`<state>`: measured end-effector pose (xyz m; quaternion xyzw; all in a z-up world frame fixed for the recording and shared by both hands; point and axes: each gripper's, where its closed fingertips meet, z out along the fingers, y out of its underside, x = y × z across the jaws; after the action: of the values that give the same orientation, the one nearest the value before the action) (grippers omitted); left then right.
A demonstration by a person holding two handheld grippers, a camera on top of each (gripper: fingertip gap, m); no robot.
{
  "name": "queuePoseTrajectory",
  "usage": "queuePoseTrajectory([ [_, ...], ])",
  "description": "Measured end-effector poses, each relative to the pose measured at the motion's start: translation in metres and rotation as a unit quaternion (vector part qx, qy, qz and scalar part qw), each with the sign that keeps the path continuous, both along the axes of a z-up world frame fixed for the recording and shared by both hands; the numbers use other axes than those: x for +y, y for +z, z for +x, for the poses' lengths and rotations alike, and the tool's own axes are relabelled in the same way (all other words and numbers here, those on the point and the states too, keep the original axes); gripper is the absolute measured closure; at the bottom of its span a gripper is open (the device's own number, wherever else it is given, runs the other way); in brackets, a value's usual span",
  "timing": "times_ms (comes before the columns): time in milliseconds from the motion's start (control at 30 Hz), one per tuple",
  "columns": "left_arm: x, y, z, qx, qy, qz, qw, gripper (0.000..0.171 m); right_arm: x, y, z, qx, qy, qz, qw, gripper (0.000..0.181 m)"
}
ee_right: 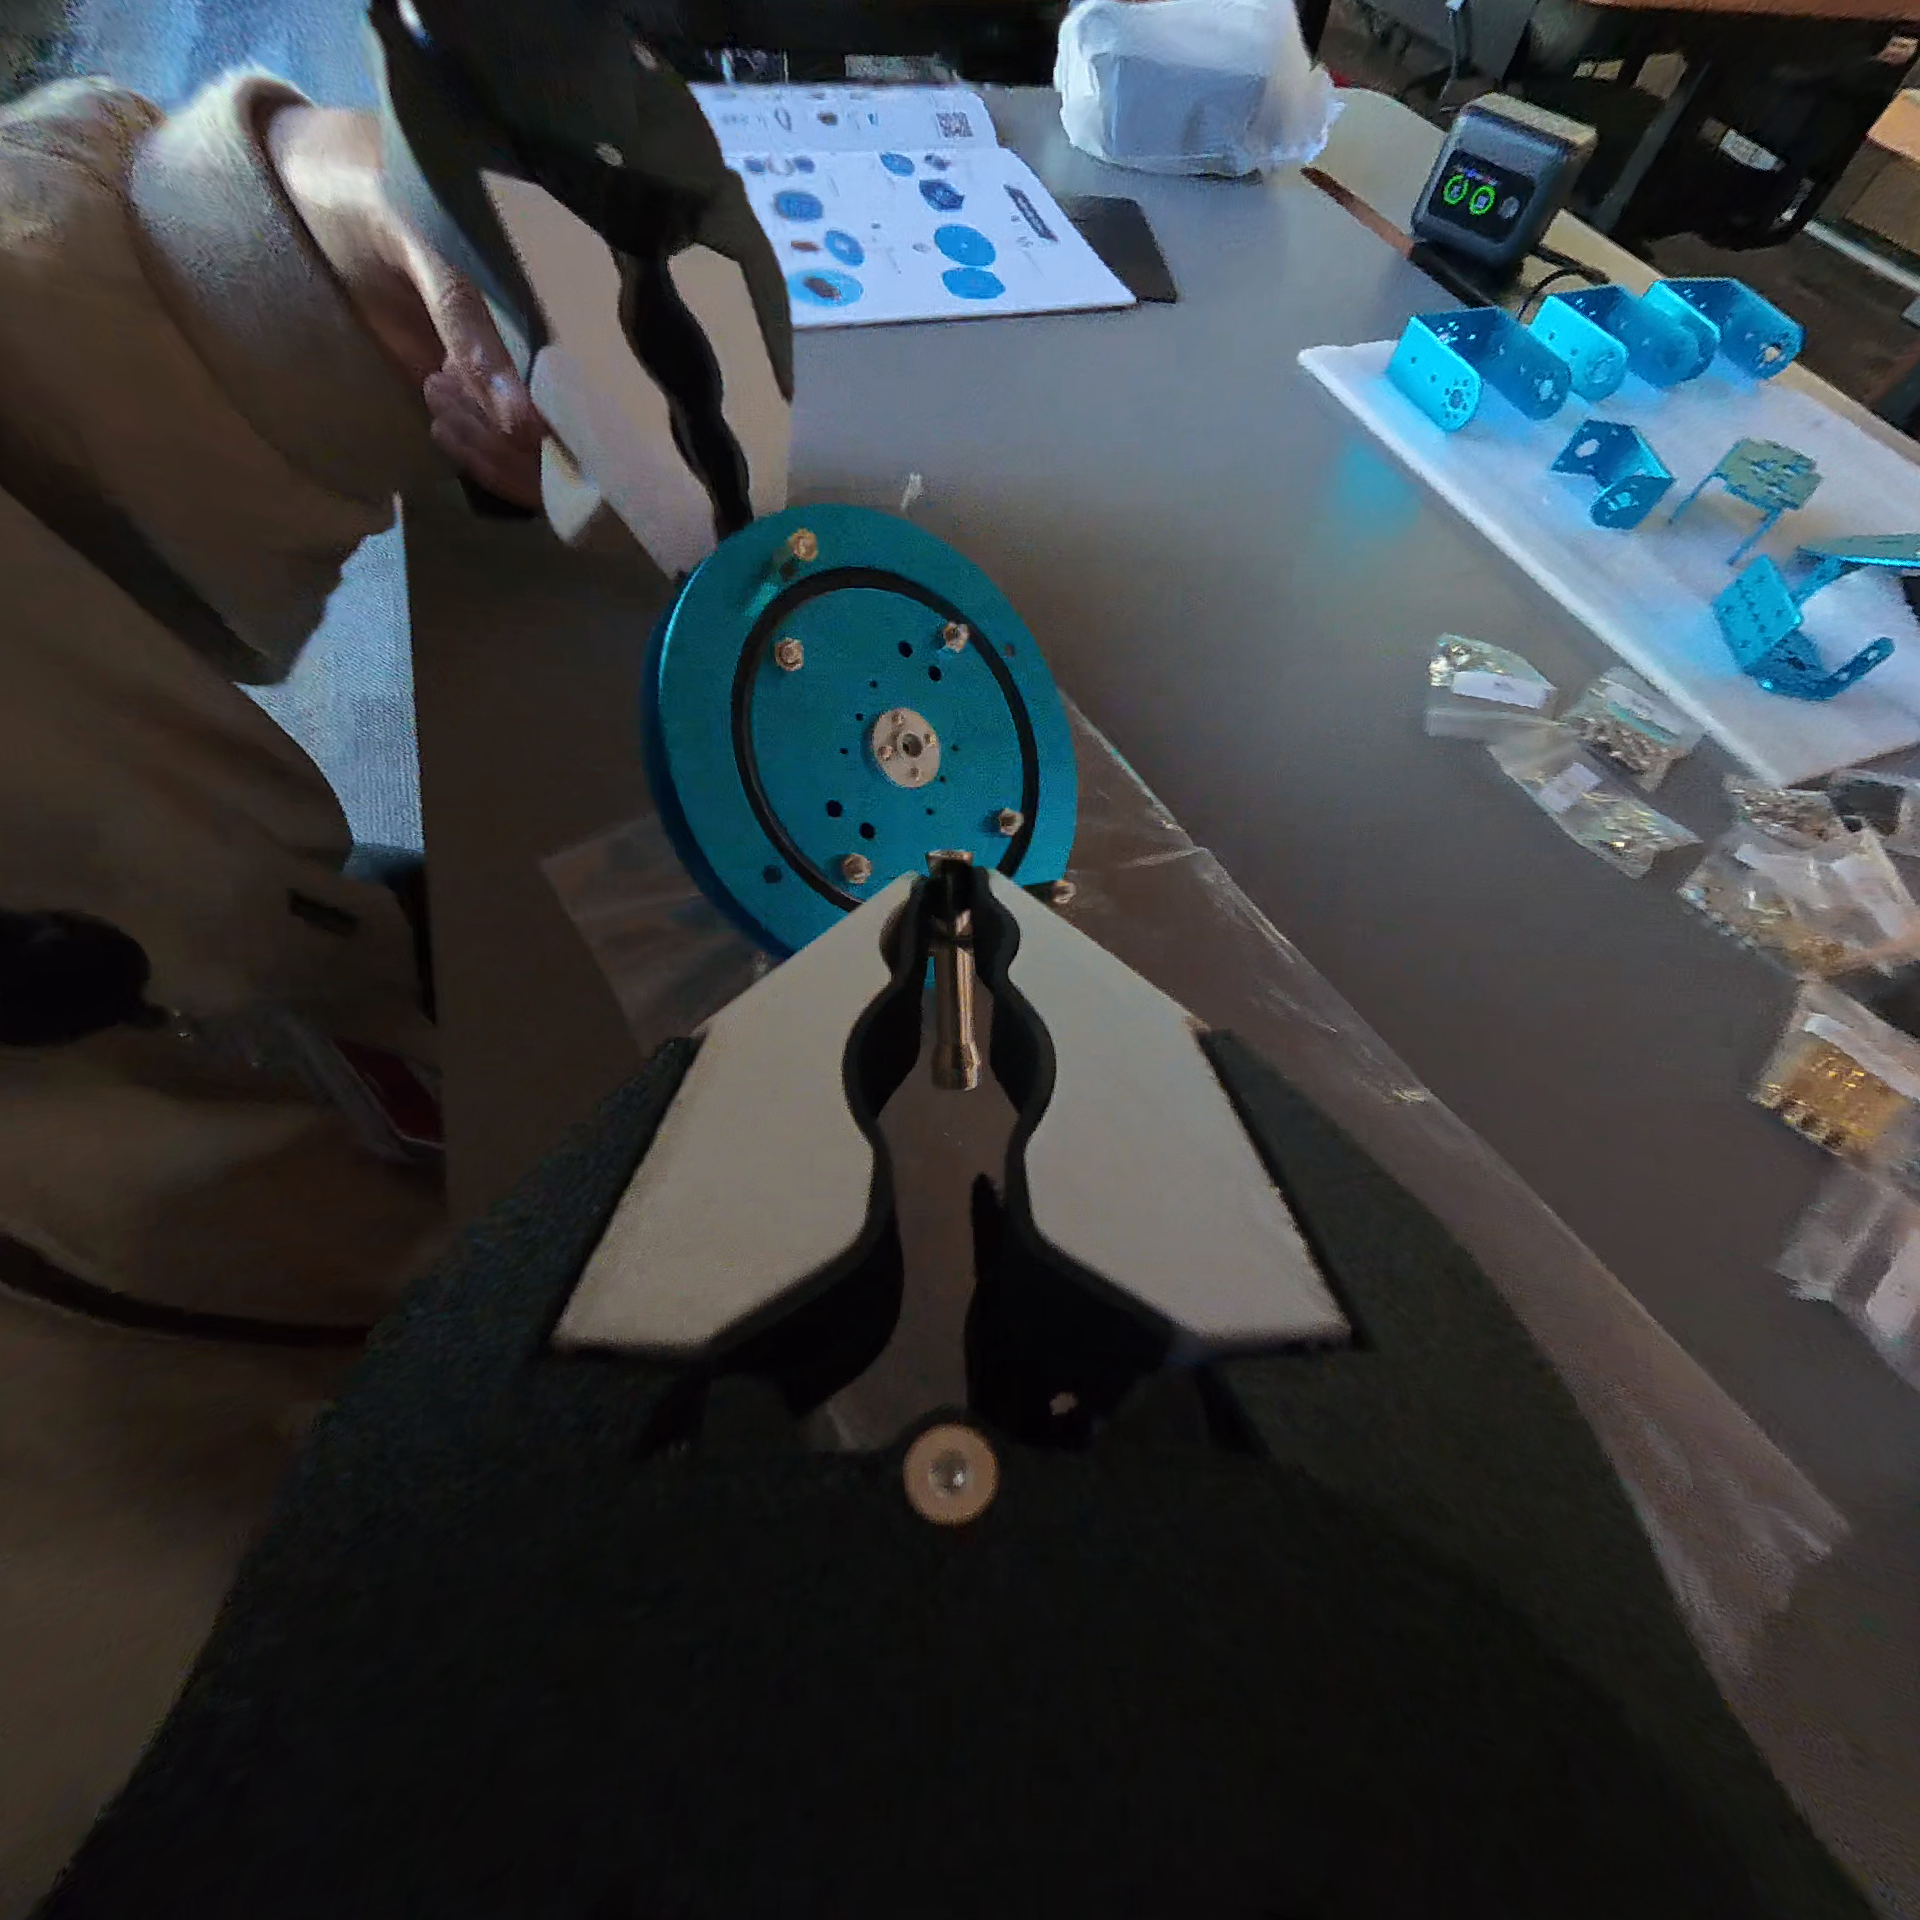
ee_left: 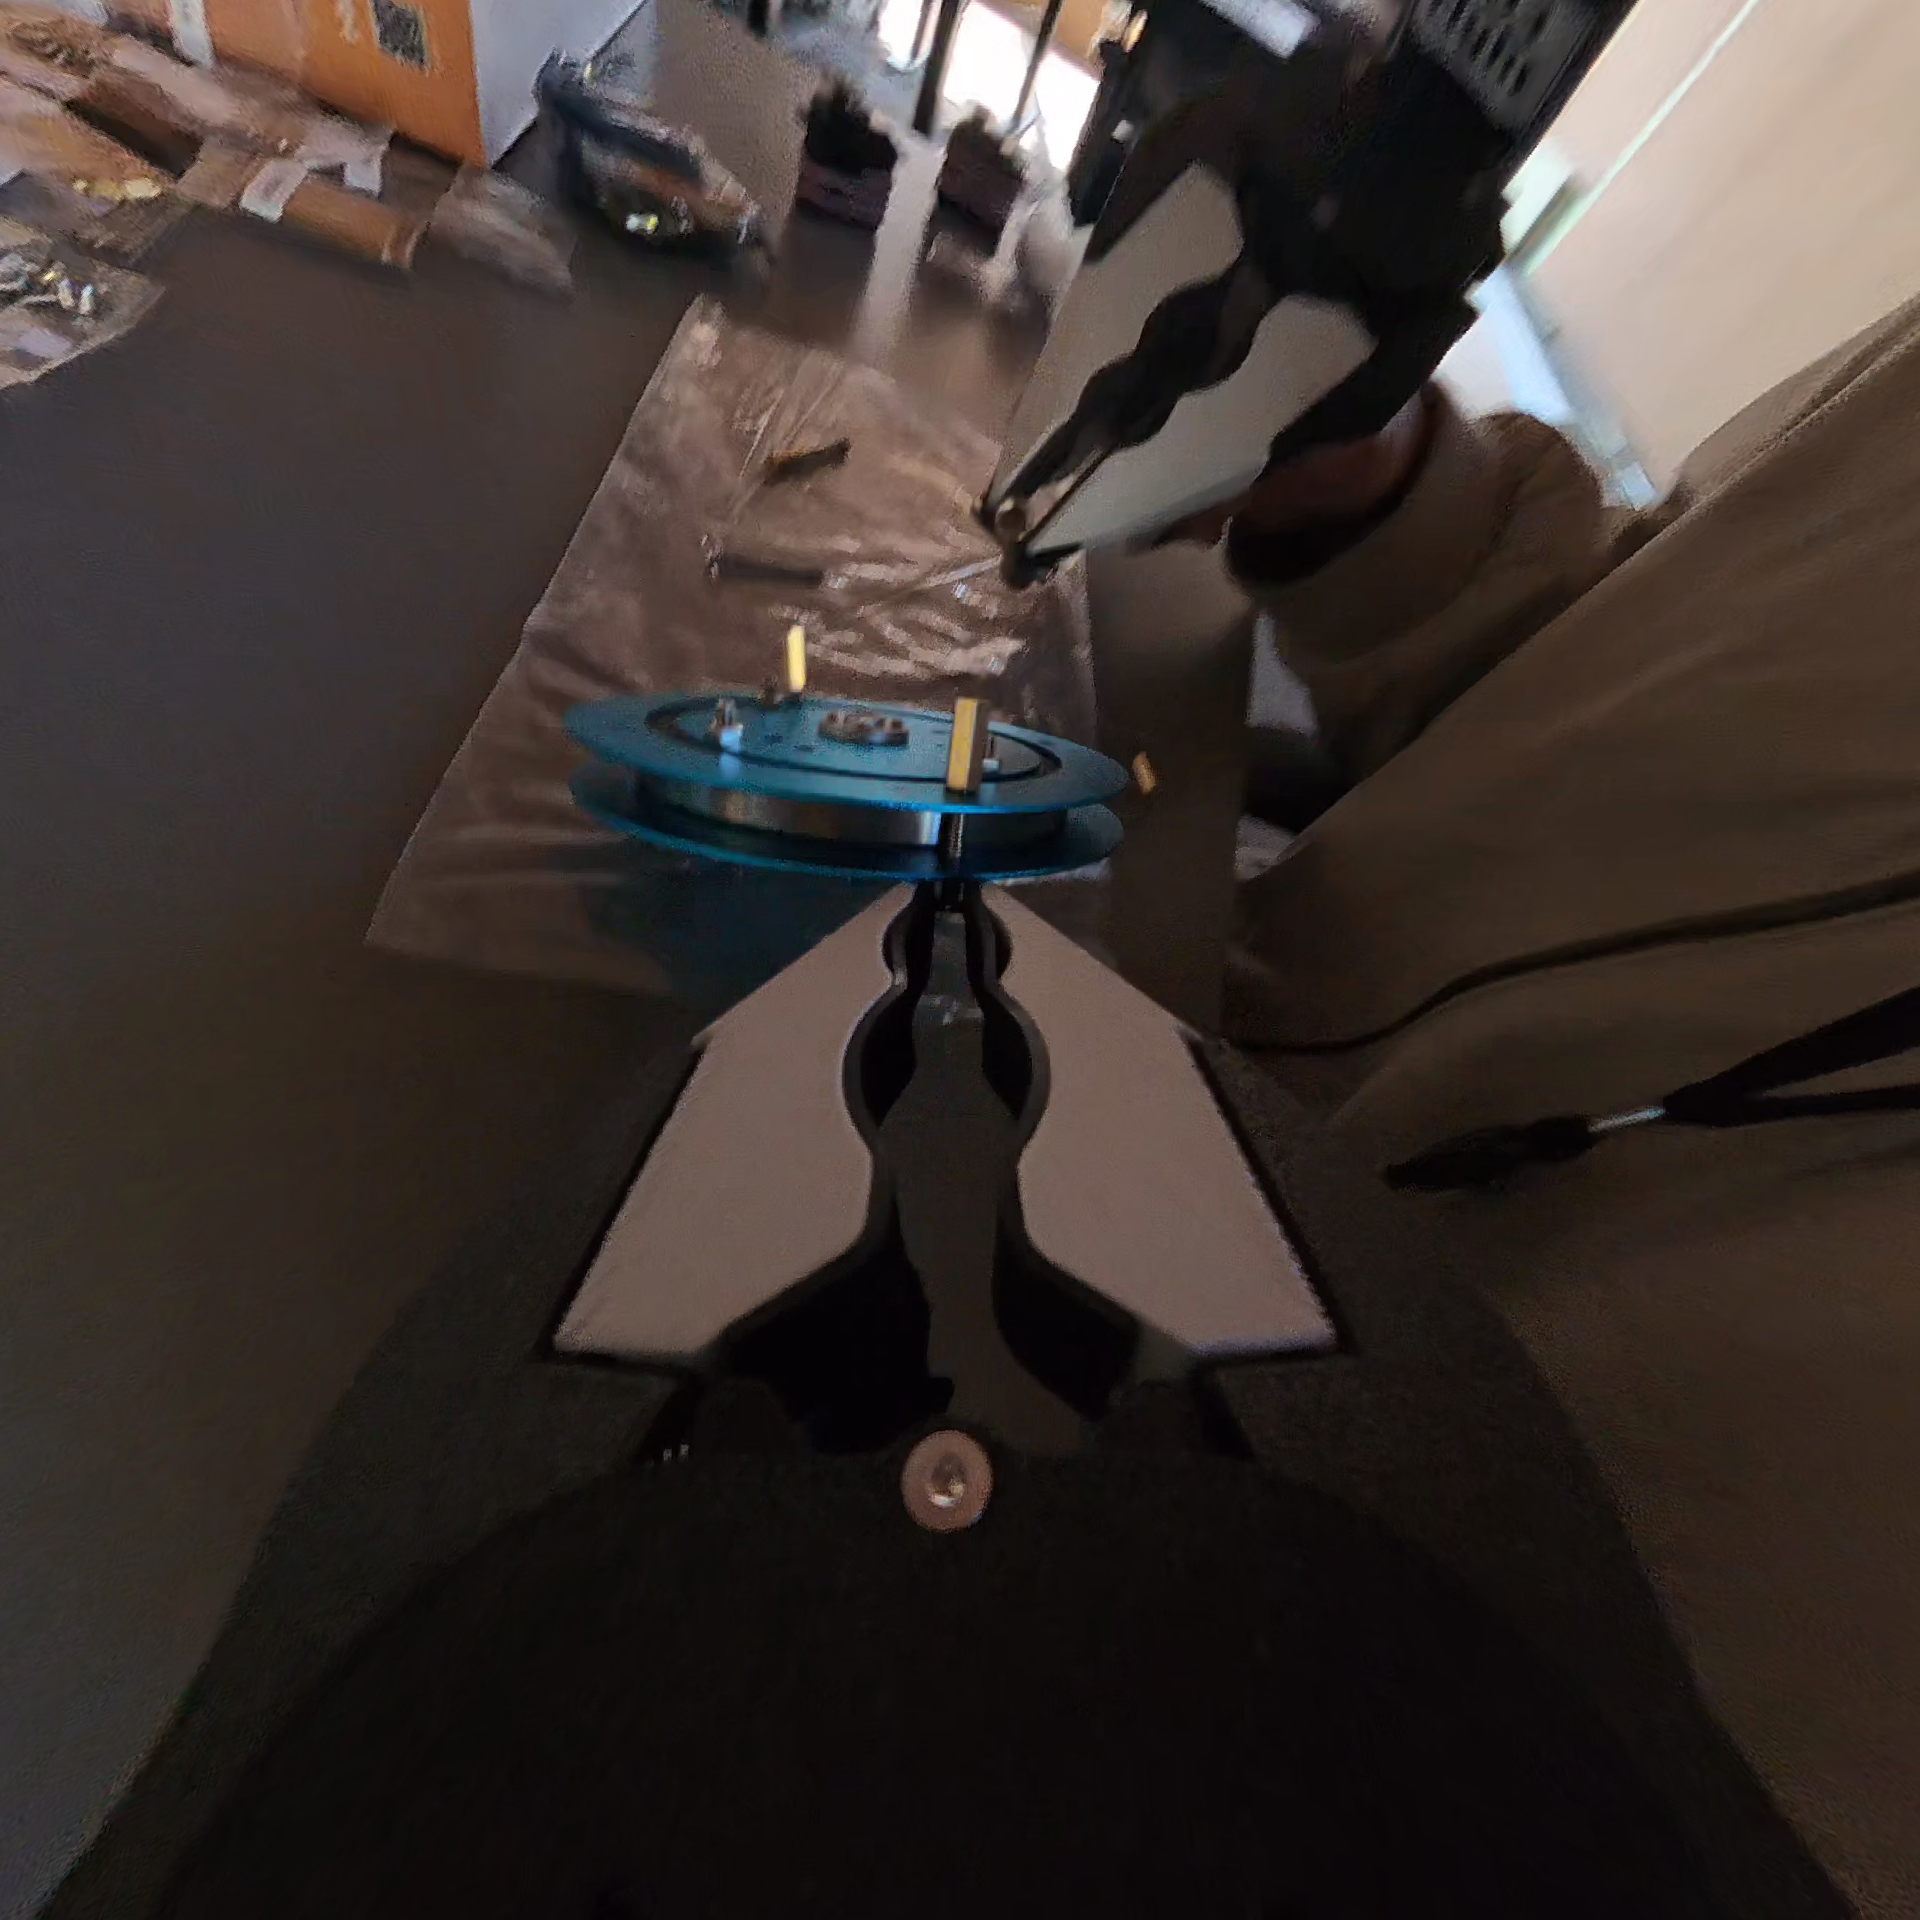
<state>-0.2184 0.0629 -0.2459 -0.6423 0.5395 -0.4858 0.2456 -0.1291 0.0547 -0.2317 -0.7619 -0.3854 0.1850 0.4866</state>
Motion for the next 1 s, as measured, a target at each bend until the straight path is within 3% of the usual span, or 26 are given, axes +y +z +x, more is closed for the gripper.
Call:
queuePoseTrajectory([
  [200, -0.008, -0.032, -0.017, 0.072, 0.017, 0.092, 0.993, 0.168, 0.001, -0.005, -0.020, 0.012, 0.009, 0.003, 1.000, 0.175],
  [333, -0.014, -0.055, -0.024, 0.142, 0.016, 0.148, 0.979, 0.171, 0.000, 0.021, -0.030, 0.097, 0.012, 0.031, 0.995, 0.176],
  [433, -0.016, -0.056, -0.023, 0.146, 0.023, 0.164, 0.975, 0.171, -0.006, 0.043, -0.039, 0.161, 0.027, 0.065, 0.984, 0.175],
  [567, -0.003, -0.057, -0.033, 0.169, 0.074, 0.159, 0.970, 0.168, -0.006, 0.046, -0.042, 0.094, 0.015, 0.136, 0.986, 0.176],
  [633, 0.018, -0.046, -0.052, 0.187, 0.146, 0.168, 0.957, 0.152, -0.008, 0.046, -0.046, 0.039, 0.014, 0.180, 0.983, 0.175],
  [733, 0.015, 0.010, -0.036, 0.067, 0.183, 0.096, 0.976, 0.151, -0.006, 0.042, -0.053, -0.065, 0.009, 0.249, 0.966, 0.175],
  [833, -0.009, 0.052, -0.003, -0.036, 0.132, 0.032, 0.990, 0.150, -0.004, 0.041, -0.061, -0.134, 0.005, 0.298, 0.945, 0.176],
  [1000, -0.025, 0.066, 0.024, -0.070, 0.070, -0.030, 0.995, 0.150, -0.008, 0.042, -0.072, -0.201, 0.016, 0.341, 0.918, 0.175],
])
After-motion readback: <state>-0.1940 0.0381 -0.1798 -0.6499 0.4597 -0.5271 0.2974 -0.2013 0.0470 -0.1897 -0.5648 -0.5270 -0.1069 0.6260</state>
